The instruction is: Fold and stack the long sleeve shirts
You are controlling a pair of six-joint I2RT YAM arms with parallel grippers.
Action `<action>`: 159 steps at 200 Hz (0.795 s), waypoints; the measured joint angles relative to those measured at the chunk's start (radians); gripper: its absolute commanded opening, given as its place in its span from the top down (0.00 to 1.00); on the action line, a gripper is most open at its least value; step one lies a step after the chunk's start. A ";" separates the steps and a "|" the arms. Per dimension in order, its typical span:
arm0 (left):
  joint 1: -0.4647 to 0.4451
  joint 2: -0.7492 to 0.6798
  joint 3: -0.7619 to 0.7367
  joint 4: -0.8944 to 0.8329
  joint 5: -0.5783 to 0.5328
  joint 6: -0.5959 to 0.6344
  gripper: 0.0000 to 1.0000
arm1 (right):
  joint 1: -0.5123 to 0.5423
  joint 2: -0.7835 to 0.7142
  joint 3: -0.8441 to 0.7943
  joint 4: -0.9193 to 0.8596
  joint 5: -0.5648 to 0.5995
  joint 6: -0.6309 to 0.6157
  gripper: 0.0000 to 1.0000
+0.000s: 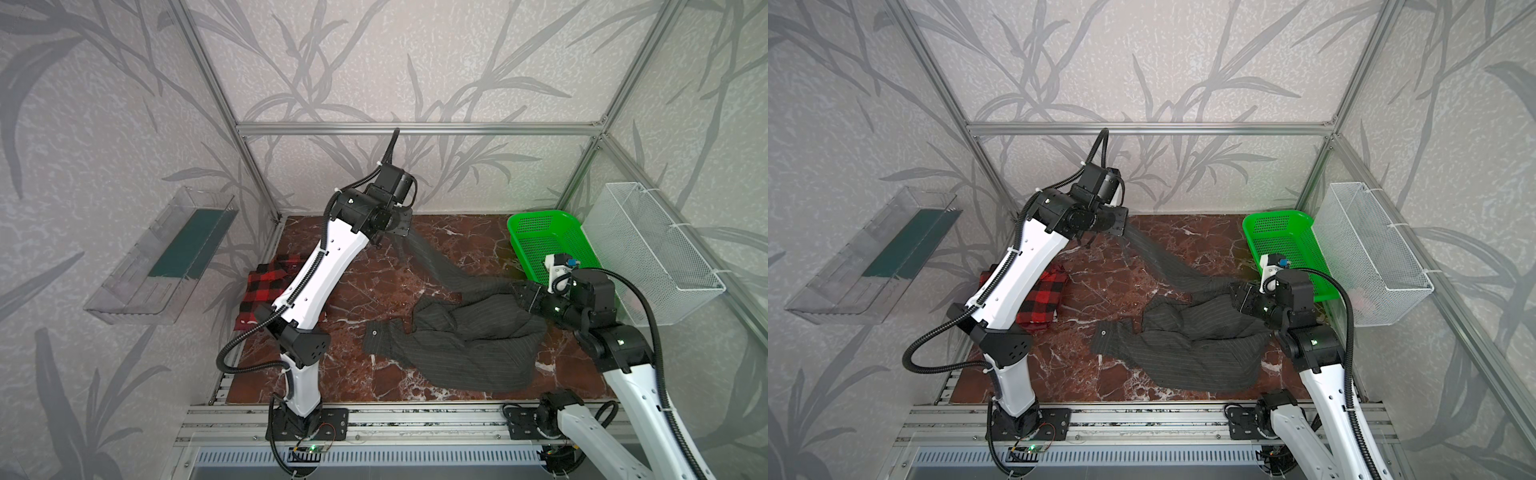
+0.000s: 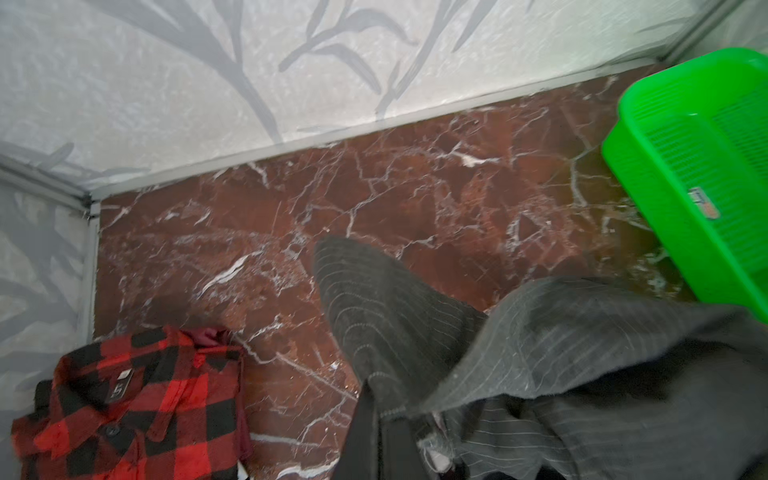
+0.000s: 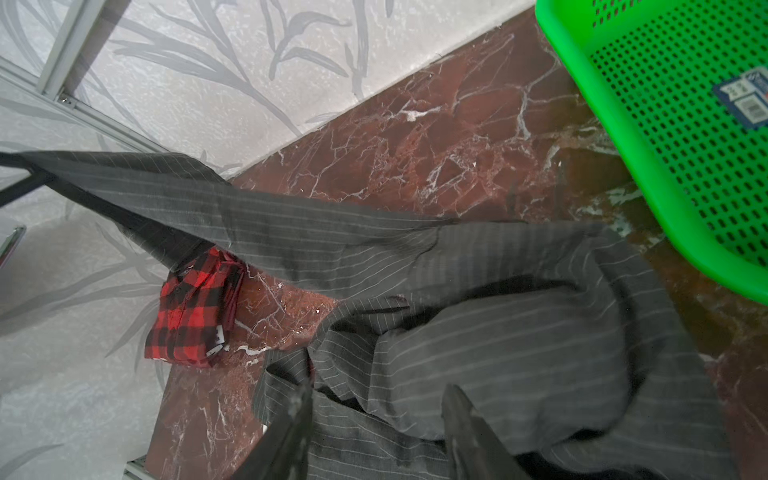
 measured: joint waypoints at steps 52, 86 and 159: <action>-0.106 0.002 0.175 -0.034 0.116 -0.014 1.00 | 0.272 0.053 0.023 0.227 0.006 -0.142 0.21; -0.159 0.005 0.174 -0.056 0.180 -0.031 1.00 | 0.400 0.190 0.038 0.394 0.046 -0.236 0.19; -0.200 0.003 0.166 -0.064 0.256 -0.048 1.00 | 0.420 0.400 0.040 0.639 0.051 -0.355 0.41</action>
